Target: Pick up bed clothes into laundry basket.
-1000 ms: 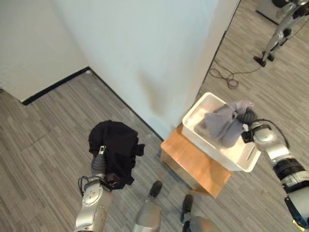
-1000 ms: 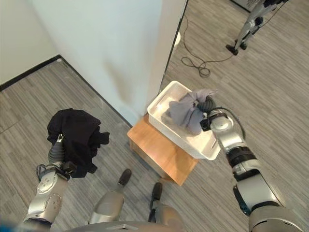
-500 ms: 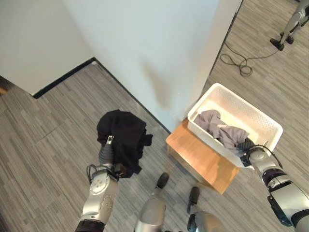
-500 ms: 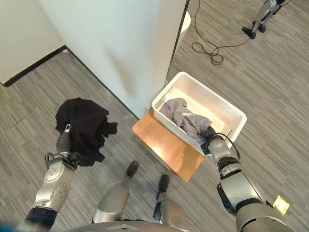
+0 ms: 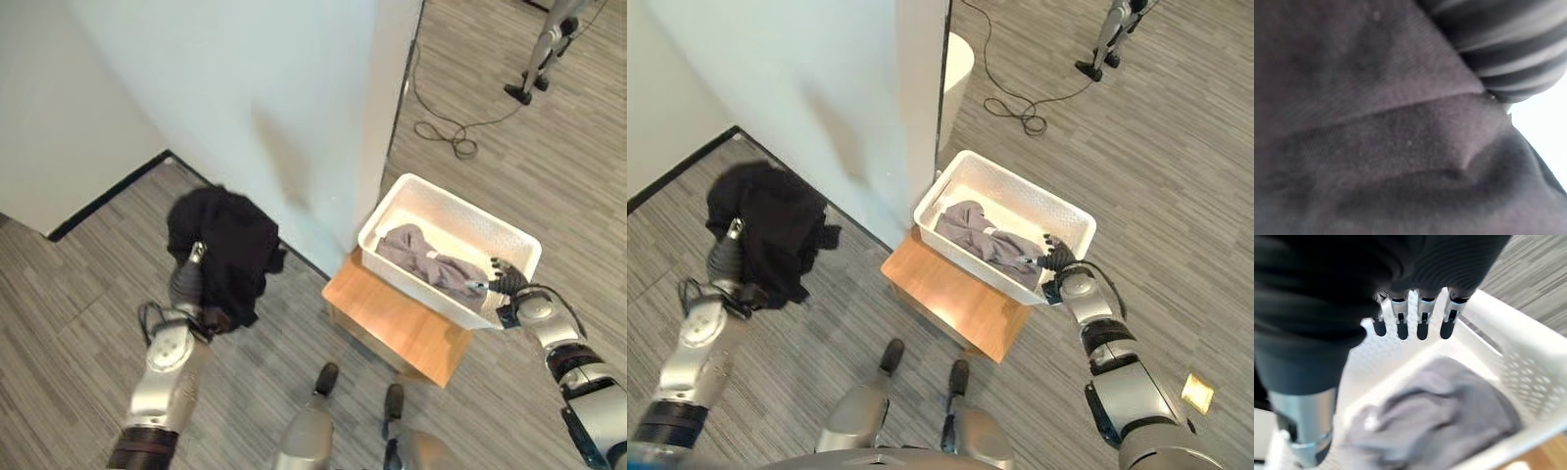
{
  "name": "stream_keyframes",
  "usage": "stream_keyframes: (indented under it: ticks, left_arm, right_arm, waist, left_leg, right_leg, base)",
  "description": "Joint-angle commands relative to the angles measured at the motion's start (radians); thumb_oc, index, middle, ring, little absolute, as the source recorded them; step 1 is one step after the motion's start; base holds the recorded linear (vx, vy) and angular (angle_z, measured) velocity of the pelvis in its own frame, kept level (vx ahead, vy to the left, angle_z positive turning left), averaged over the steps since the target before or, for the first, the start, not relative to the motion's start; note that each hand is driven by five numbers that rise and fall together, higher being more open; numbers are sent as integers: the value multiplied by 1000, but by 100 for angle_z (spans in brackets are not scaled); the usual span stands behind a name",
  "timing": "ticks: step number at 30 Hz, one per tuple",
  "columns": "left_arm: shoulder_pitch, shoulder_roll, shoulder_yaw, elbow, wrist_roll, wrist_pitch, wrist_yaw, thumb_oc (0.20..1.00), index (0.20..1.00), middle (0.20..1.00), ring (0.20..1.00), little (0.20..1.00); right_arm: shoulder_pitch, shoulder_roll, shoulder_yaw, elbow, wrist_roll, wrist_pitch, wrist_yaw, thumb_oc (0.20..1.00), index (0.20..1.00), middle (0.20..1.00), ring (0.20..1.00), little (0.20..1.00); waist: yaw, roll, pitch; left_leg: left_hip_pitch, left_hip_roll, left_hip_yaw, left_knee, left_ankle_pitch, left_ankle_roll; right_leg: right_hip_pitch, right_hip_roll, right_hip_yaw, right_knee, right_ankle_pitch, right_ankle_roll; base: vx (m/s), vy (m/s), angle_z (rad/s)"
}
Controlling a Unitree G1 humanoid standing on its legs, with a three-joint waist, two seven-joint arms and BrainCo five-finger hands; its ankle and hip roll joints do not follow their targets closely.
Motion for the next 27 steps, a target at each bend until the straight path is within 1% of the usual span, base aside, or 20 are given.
stream_keyframes:
  ticks: [1, 2, 3, 5, 6, 7, 9, 10, 11, 12, 14, 16, 17, 19, 20, 21, 22, 23, 25, 27]
  left_arm:
    - [-98, 121, -75, -79, -39, -8, -147, 200, 200, 200, 200, 200]
    - [-100, 123, -79, -79, -41, -8, -147, 200, 200, 200, 200, 200]
    - [-117, 163, -91, -95, -49, -3, -165, 200, 200, 200, 200, 200]
    - [-186, 225, -143, -124, -78, 14, -190, 200, 200, 200, 200, 200]
    - [-204, 230, -154, -125, -77, 14, -188, 200, 200, 200, 200, 200]
    - [-264, 232, -209, -119, -88, 24, -192, 200, 200, 200, 200, 200]
    - [-299, 231, -244, -116, -96, 34, -199, 200, 200, 200, 200, 200]
    - [-306, 231, -252, -113, -96, 34, -199, 200, 200, 200, 200, 200]
    - [-345, 238, -282, -104, -113, 45, -210, 200, 200, 200, 200, 200]
    - [-349, 238, -286, -103, -114, 45, -210, 200, 200, 200, 200, 200]
    - [-394, 212, -334, -72, -129, 56, -207, 200, 200, 200, 200, 200]
    - [-505, 200, -410, 2, -84, 70, -196, 200, 200, 200, 200, 200]
    - [-506, 199, -411, 3, -84, 69, -196, 200, 200, 200, 200, 200]
    - [-624, 206, -433, 89, -9, 47, -155, 200, 200, 200, 200, 200]
    - [-628, 204, -437, 93, -9, 45, -155, 200, 200, 200, 200, 200]
    - [-680, 148, -440, 211, -19, 39, -128, 200, 200, 200, 200, 200]
    - [-684, 146, -443, 215, -20, 37, -128, 200, 200, 200, 200, 200]
    - [-758, 124, -456, 327, 10, 40, -111, 200, 200, 200, 200, 200]
    - [-813, 119, -472, 385, 35, 36, -110, 200, 200, 200, 200, 200]
    - [-895, 107, -477, 514, 46, 34, -95, 200, 200, 200, 200, 200]
  right_arm:
    - [82, -61, -11, -137, 64, -33, 10, 1000, 1000, 1000, 1000, 1000]
    - [90, -60, -17, -143, 63, -29, 9, 1000, 1000, 1000, 1000, 1000]
    - [135, -59, -39, -187, 67, -34, 18, 1000, 1000, 1000, 1000, 1000]
    - [274, -53, -120, -368, 89, -49, 20, 1000, 1000, 1000, 1000, 1000]
    - [320, -44, -153, -412, 93, -53, 22, 1000, 1000, 1000, 1000, 1000]
    - [399, -13, -211, -479, 120, -68, 14, 1000, 1000, 1000, 1000, 1000]
    - [434, 7, -242, -519, 133, -69, 1, 1000, 1000, 1000, 1000, 1000]
    - [440, 9, -248, -525, 132, -66, 0, 1000, 1000, 1000, 1000, 1000]
    - [495, 45, -281, -586, 143, -69, -5, 1000, 1000, 1000, 1000, 1000]
    - [500, 47, -284, -591, 143, -67, -6, 1000, 1000, 1000, 1000, 1000]
    - [541, 81, -302, -644, 158, -75, -11, 1000, 1000, 1000, 1000, 1000]
    - [599, 119, -343, -716, 191, -82, -23, 1000, 1000, 1000, 1000, 1000]
    - [599, 119, -344, -717, 191, -82, -23, 1000, 1000, 1000, 1000, 1000]
    - [653, 153, -360, -781, 204, -98, -14, 1000, 1000, 1000, 1000, 1000]
    - [655, 154, -362, -784, 203, -96, -14, 1000, 1000, 1000, 1000, 1000]
    - [669, 164, -334, -791, 222, -97, 4, 1000, 1000, 1000, 1000, 1000]
    - [669, 164, -335, -792, 223, -97, 4, 1000, 1000, 1000, 1000, 1000]
    - [684, 163, -292, -816, 248, -93, 46, 1000, 1000, 1000, 1000, 1000]
    - [690, 165, -268, -817, 263, -90, 72, 1000, 1000, 1000, 1000, 1000]
    - [703, 163, -213, -823, 262, -77, 108, 1000, 1000, 1000, 1000, 1000]
  waist:
    - [-63, -10, -121]
    - [-59, -12, -121]
    - [-67, -8, -129]
    - [-103, 2, -148]
    - [-108, 3, -153]
    - [-129, 10, -162]
    - [-143, 14, -167]
    - [-139, 13, -167]
    - [-163, 19, -173]
    - [-160, 18, -174]
    - [-185, 22, -179]
    - [-219, 26, -186]
    - [-217, 26, -185]
    - [-254, 31, -192]
    - [-251, 30, -192]
    - [-271, 30, -194]
    - [-269, 30, -193]
    - [-286, 27, -195]
    - [-292, 23, -193]
    - [-309, 14, -191]
  left_leg:
    - [11, -44, 4, 11, -58, 34]
    - [13, -44, 5, 11, -59, 34]
    - [18, -43, 8, 10, -59, 33]
    - [34, -40, 19, 5, -62, 33]
    - [38, -39, 21, 5, -63, 33]
    - [46, -38, 28, 4, -68, 33]
    - [50, -37, 31, 4, -70, 33]
    - [51, -37, 31, 4, -70, 33]
    - [57, -36, 42, 4, -73, 33]
    - [57, -36, 42, 4, -74, 33]
    - [64, -35, 54, 4, -78, 34]
    - [72, -30, 78, 4, -86, 33]
    - [72, -30, 78, 4, -87, 33]
    - [77, -27, 98, 4, -94, 31]
    - [77, -27, 99, 4, -95, 31]
    - [79, -25, 114, 4, -97, 29]
    - [79, -24, 115, 4, -97, 29]
    - [78, -18, 128, 4, -98, 28]
    - [77, -16, 139, 4, -99, 27]
    - [73, -9, 161, 4, -101, 24]
  right_leg:
    - [-12, -5, 11, 19, -114, 16]
    - [-11, -5, 12, 19, -115, 16]
    - [-6, -5, 15, 18, -117, 17]
    - [0, -7, 24, 18, -119, 19]
    - [3, -7, 25, 18, -121, 20]
    - [9, -9, 30, 19, -123, 21]
    - [11, -9, 35, 19, -123, 22]
    - [12, -8, 34, 19, -124, 22]
    - [16, -9, 44, 18, -124, 24]
    - [16, -9, 45, 18, -125, 24]
    - [20, -8, 57, 18, -126, 25]
    - [20, -6, 80, 19, -127, 28]
    - [20, -6, 81, 19, -127, 28]
    - [16, -3, 100, 19, -127, 34]
    - [16, -3, 100, 19, -127, 34]
    - [14, -2, 113, 18, -124, 36]
    - [13, -2, 113, 18, -124, 36]
    - [7, 1, 126, 18, -122, 38]
    - [2, 3, 132, 18, -120, 40]
    - [-13, 9, 148, 18, -114, 45]
  base:
    - [29, -3, -4]
    - [38, -10, -4]
    - [51, -29, -14]
    - [62, -38, -20]
    - [61, -34, -7]
    - [45, -23, -13]
    - [30, -26, -10]
    - [27, -16, -15]
    - [14, 1, -17]
    - [26, 1, -23]
    - [37, 2, -23]
    - [42, 12, -17]
    - [24, 6, -19]
    - [34, 6, -28]
    - [34, 16, -18]
    - [10, 10, -13]
    - [17, 9, -18]
    - [-1, -1, -29]
    - [-6, -2, -32]
    - [-2, -8, -33]
